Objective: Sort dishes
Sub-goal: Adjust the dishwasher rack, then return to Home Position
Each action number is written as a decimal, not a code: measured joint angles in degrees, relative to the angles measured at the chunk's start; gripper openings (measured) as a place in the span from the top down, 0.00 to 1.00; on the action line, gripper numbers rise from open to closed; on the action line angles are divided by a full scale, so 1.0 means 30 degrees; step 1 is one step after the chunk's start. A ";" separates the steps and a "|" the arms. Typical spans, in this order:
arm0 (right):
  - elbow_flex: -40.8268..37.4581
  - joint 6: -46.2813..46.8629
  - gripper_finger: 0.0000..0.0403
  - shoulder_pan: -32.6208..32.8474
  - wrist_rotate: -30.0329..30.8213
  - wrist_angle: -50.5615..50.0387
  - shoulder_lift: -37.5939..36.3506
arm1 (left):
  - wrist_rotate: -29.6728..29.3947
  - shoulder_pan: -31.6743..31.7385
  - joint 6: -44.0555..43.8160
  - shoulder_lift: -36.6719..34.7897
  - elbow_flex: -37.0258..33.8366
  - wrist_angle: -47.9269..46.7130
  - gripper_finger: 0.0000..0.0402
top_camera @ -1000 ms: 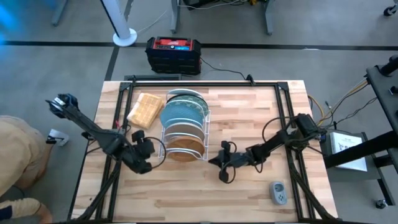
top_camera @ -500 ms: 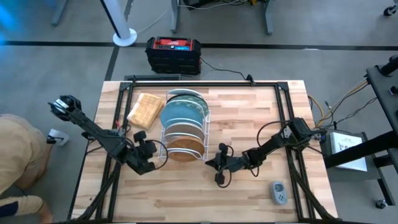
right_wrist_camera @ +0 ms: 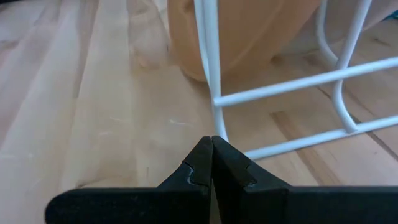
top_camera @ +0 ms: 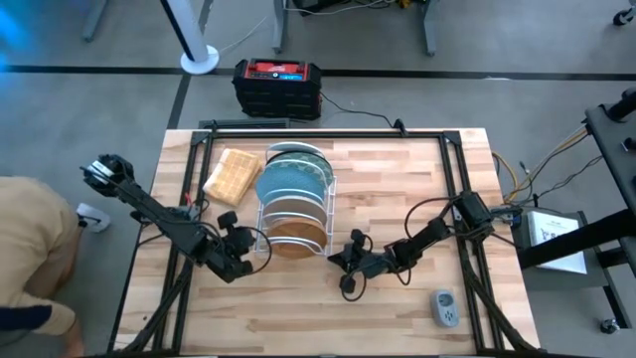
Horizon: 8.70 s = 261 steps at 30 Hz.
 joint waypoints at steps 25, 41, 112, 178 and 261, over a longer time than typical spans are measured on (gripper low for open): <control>-0.0095 0.0960 1.00 0.0073 0.2395 -0.3074 -0.0740 | -0.0197 0.0000 0.0928 0.0677 0.0015 0.2394 1.00; -0.0277 -0.4944 1.00 0.0706 0.0070 -0.3914 -0.6801 | -0.0816 -0.1036 1.4277 0.0152 0.2594 1.1996 1.00; -1.3806 -1.5411 1.00 -0.6188 -0.7744 -0.5460 -3.9538 | -0.5431 0.6186 2.3796 -2.0227 -0.1619 0.6422 1.00; -1.3784 -1.5629 1.00 -0.6186 -0.6012 -0.8909 -3.9397 | 0.9807 3.5139 2.1417 -1.9392 -0.8663 1.4010 1.00; -1.3784 -1.4668 1.00 -0.6193 -0.6034 -0.8894 -3.9397 | 0.9799 3.5139 2.1417 -1.6685 -0.8663 1.4002 1.00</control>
